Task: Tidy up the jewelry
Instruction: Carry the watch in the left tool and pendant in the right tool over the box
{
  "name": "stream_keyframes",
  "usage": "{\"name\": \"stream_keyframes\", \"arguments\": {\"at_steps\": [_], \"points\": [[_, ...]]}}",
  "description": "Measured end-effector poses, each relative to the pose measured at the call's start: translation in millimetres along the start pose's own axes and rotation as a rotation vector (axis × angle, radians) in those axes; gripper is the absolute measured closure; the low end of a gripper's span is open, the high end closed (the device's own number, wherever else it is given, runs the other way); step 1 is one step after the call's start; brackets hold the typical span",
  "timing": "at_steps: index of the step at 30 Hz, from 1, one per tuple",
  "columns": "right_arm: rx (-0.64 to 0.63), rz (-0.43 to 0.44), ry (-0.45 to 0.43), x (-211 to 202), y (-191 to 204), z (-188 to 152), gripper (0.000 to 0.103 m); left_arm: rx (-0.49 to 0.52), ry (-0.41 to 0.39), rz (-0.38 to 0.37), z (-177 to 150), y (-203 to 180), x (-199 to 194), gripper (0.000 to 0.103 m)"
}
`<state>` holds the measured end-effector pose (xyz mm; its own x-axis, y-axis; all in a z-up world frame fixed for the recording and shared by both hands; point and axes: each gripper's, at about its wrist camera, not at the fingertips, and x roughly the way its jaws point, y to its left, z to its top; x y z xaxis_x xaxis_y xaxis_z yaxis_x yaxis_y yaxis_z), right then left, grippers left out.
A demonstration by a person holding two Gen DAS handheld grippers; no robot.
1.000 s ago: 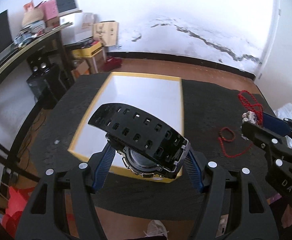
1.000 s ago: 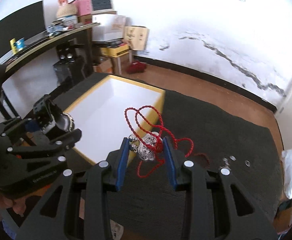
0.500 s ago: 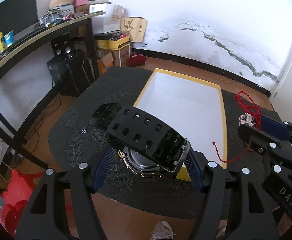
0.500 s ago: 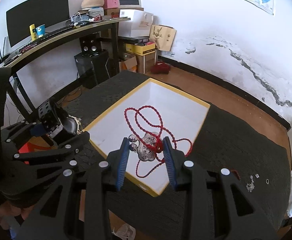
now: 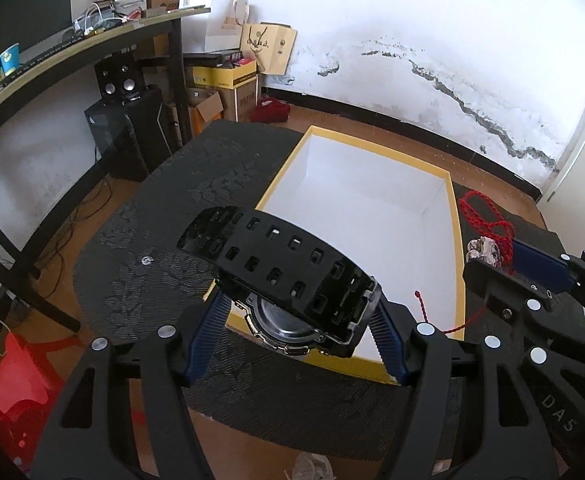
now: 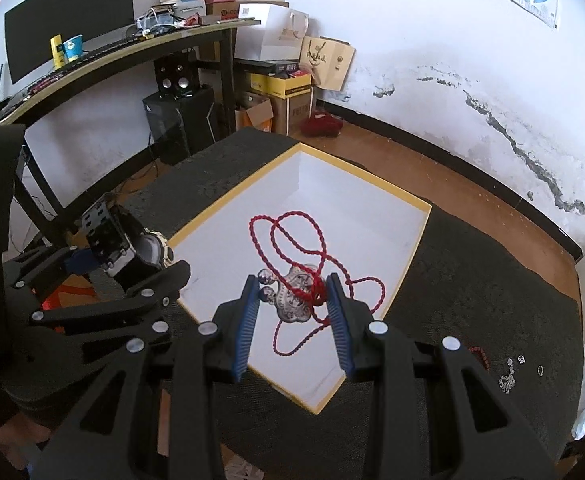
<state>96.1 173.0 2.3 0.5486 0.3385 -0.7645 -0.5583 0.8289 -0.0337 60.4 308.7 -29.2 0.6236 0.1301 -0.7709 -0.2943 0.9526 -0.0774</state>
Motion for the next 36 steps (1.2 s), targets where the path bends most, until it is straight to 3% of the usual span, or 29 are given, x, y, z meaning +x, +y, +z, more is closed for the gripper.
{"name": "stream_keyframes", "arguments": {"at_steps": [26,36], "points": [[0.028,-0.025,0.071,66,-39,0,0.069,-0.014,0.074,0.026,7,-15,89,0.037],[0.012,-0.021,0.089,95,-44,15,0.069,-0.004,0.110,0.038,11,-24,116,0.037]]}}
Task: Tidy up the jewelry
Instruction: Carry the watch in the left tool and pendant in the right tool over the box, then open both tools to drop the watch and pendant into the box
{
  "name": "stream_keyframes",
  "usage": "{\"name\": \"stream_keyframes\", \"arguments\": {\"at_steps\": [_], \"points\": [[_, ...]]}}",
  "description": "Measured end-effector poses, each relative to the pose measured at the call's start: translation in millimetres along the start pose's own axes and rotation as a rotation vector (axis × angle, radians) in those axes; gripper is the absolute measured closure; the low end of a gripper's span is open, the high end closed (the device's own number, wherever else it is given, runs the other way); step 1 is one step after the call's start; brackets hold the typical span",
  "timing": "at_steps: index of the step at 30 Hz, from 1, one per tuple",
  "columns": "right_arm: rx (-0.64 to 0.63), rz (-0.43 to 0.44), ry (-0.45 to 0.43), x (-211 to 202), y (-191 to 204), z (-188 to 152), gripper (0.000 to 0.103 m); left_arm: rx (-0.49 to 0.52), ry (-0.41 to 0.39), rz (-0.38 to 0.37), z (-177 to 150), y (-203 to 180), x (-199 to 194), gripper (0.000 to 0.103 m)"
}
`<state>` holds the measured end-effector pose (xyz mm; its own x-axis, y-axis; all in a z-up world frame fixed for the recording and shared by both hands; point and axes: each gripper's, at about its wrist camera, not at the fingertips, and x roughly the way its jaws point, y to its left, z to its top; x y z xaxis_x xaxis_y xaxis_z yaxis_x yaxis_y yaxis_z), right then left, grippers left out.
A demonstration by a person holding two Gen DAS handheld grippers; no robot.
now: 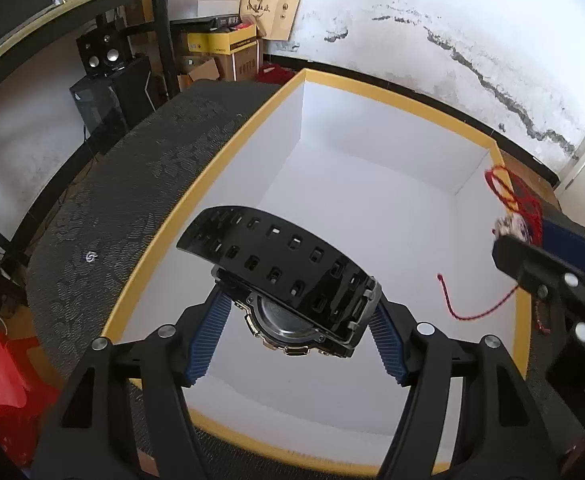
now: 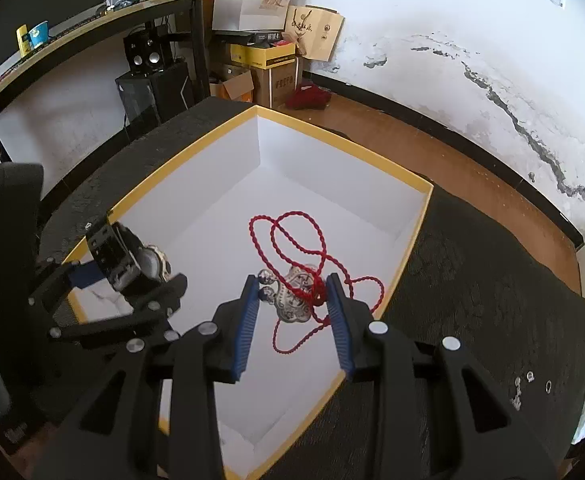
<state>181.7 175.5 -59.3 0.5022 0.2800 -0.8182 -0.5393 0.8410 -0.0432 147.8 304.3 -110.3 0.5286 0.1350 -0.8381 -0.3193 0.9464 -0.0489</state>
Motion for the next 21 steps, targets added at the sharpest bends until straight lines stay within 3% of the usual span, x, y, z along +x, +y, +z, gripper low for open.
{"name": "stream_keyframes", "arguments": {"at_steps": [15,21], "points": [[-0.015,0.045,0.140,81,-6,29,0.068,0.033,0.066,0.047,3,-9,29,0.037],[-0.002,0.059,0.156,85,-8,31,0.068,0.016,0.084,0.035,5,-5,29,0.037]]}}
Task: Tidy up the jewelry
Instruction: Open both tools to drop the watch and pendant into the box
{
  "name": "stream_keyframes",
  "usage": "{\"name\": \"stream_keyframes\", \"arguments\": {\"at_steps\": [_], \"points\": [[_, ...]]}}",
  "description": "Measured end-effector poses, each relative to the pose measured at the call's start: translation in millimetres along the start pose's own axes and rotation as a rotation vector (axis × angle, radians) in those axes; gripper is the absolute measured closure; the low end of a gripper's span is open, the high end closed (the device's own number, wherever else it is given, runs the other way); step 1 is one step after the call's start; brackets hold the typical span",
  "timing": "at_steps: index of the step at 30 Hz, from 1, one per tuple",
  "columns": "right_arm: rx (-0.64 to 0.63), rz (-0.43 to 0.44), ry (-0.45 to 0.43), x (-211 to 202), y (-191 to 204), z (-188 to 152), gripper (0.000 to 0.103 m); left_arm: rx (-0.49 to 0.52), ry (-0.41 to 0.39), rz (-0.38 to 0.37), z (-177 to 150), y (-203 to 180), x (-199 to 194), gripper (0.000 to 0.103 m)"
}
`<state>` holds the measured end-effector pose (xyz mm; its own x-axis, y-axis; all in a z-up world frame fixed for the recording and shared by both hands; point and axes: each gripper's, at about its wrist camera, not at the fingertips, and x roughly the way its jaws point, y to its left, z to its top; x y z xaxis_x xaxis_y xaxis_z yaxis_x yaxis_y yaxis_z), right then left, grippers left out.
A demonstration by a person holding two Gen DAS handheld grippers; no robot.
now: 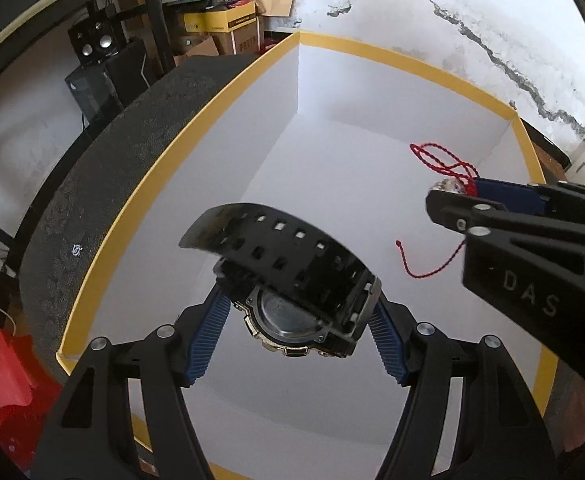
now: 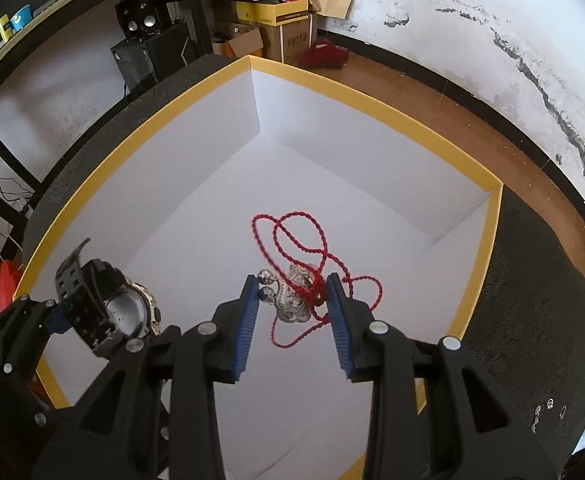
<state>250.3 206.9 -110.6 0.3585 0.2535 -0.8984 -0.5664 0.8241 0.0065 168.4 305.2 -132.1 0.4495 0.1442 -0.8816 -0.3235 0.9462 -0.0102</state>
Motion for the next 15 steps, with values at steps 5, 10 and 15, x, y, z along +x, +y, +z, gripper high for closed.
{"name": "stream_keyframes", "arguments": {"at_steps": [5,10,15], "points": [[0.026,0.010,-0.002,-4,-7,-1,0.066,0.010,-0.037,0.004,0,-4,-9,0.021],[0.013,-0.001,-0.014,-10,-7,-1,0.030,0.014,-0.046,0.008,-1,-7,-12,0.017],[0.032,0.014,-0.047,-30,-13,-1,0.030,0.022,-0.059,-0.004,-3,-9,-17,0.017]]}}
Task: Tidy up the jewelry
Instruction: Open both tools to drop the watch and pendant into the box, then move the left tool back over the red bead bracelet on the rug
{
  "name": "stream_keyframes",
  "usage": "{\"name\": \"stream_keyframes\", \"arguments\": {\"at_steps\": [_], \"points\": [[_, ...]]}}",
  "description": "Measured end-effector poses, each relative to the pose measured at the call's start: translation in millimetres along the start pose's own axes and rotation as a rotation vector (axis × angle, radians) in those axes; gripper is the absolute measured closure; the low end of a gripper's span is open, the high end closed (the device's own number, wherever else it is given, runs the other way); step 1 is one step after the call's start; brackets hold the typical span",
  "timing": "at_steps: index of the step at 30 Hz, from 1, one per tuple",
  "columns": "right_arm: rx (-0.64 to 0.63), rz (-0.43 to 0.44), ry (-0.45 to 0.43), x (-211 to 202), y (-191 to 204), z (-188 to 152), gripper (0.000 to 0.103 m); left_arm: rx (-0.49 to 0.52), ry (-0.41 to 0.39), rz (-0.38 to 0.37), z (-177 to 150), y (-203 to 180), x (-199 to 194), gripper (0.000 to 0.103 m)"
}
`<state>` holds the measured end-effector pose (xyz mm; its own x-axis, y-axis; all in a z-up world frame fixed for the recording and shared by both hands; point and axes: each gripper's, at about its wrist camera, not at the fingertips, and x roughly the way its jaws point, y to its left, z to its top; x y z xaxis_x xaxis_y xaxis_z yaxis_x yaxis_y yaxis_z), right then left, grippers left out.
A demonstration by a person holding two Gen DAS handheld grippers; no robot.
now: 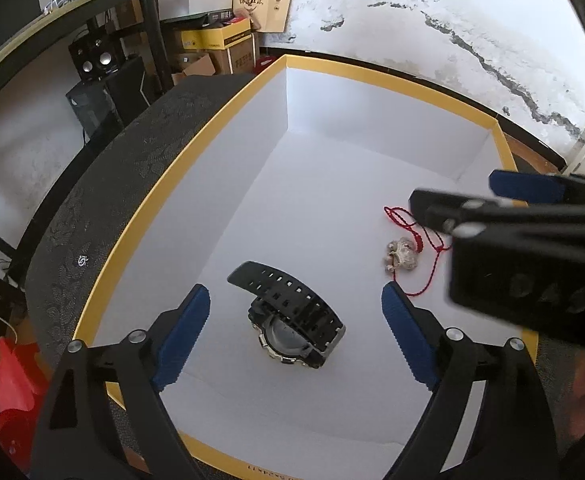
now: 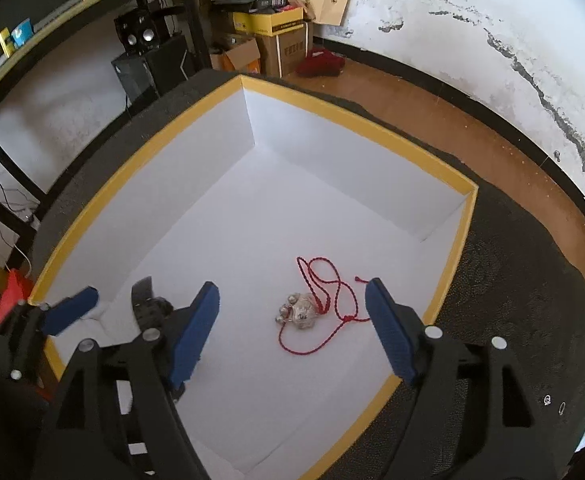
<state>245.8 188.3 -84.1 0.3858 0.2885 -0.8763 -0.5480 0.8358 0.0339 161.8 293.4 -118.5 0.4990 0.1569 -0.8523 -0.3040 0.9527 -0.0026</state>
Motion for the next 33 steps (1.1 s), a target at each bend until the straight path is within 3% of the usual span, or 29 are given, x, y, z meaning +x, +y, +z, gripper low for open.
{"name": "stream_keyframes", "arguments": {"at_steps": [5,7,10,16,19,25,33], "points": [[0.023,0.003,-0.047,-38,-18,-12,0.029,-0.031,-0.020,-0.017,-2,1,-10,0.014],[0.052,-0.017,-0.089,-60,-34,-27,0.022,-0.038,-0.045,-0.013,-4,-1,-19,0.010],[0.106,-0.050,-0.119,-87,-61,-55,0.020,0.003,-0.069,-0.016,-10,-13,-31,0.009],[0.204,-0.128,-0.136,-125,-111,-117,0.020,0.080,-0.031,-0.052,-23,-47,-40,0.006],[0.228,-0.181,-0.146,-143,-136,-145,0.020,0.063,0.000,-0.115,-26,-59,-48,0.006],[0.329,-0.255,-0.146,-166,-199,-205,0.020,0.144,-0.034,-0.161,-38,-121,-73,0.006],[0.430,-0.299,-0.119,-161,-255,-256,0.020,0.367,-0.005,-0.209,-75,-237,-63,0.006]]}}
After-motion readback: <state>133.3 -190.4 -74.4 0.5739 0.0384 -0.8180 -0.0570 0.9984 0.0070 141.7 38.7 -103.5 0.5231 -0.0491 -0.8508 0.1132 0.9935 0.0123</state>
